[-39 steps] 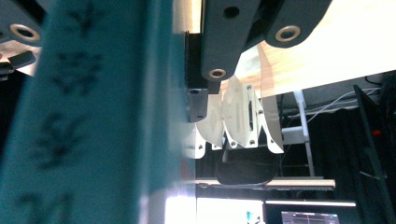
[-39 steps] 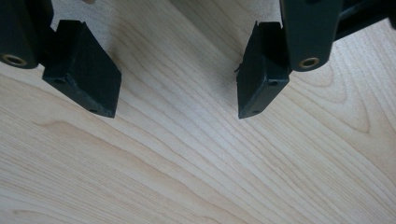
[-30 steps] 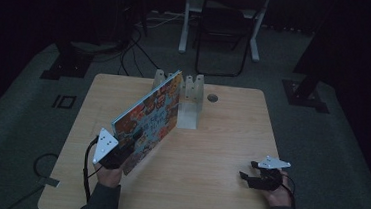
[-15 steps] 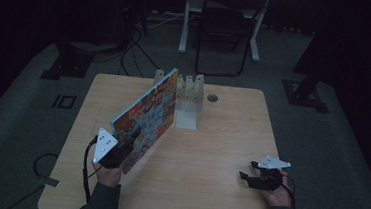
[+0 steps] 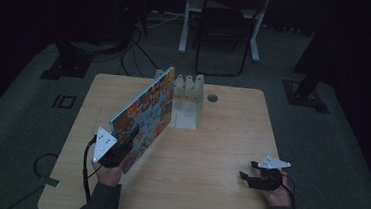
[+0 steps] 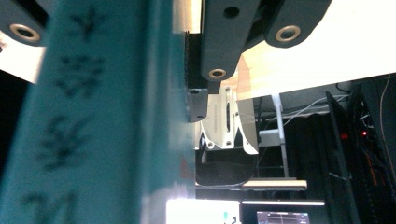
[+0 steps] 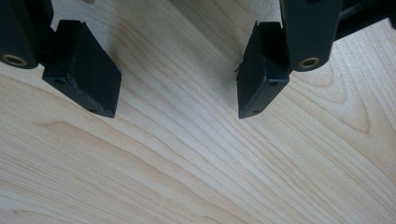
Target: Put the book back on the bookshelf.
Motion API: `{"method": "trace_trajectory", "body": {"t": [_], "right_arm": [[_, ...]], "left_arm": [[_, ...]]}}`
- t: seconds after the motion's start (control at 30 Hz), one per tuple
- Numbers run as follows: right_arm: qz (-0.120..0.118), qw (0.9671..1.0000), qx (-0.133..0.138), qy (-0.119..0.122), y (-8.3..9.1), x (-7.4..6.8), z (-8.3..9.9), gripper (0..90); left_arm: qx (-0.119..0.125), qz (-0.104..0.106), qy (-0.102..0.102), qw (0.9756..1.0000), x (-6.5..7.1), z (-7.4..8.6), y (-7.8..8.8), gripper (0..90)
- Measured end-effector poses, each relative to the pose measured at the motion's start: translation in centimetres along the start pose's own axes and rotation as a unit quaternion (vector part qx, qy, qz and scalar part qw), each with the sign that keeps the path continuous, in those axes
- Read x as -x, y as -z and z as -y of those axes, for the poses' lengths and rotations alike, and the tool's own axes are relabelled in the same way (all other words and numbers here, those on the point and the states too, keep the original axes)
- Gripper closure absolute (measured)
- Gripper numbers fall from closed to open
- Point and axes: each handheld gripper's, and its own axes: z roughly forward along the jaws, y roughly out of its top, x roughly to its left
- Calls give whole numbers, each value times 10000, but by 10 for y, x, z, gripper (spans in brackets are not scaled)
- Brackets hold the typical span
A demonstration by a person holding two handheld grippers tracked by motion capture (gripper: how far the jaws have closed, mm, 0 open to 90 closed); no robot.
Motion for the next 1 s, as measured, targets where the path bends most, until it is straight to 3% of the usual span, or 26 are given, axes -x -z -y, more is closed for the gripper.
{"method": "trace_trajectory", "body": {"t": [1.0], "right_arm": [[-13,10000,2,-2,0,0,0,297]], "left_arm": [[-107,-293,56,9995,-1,2,-15,811]]}}
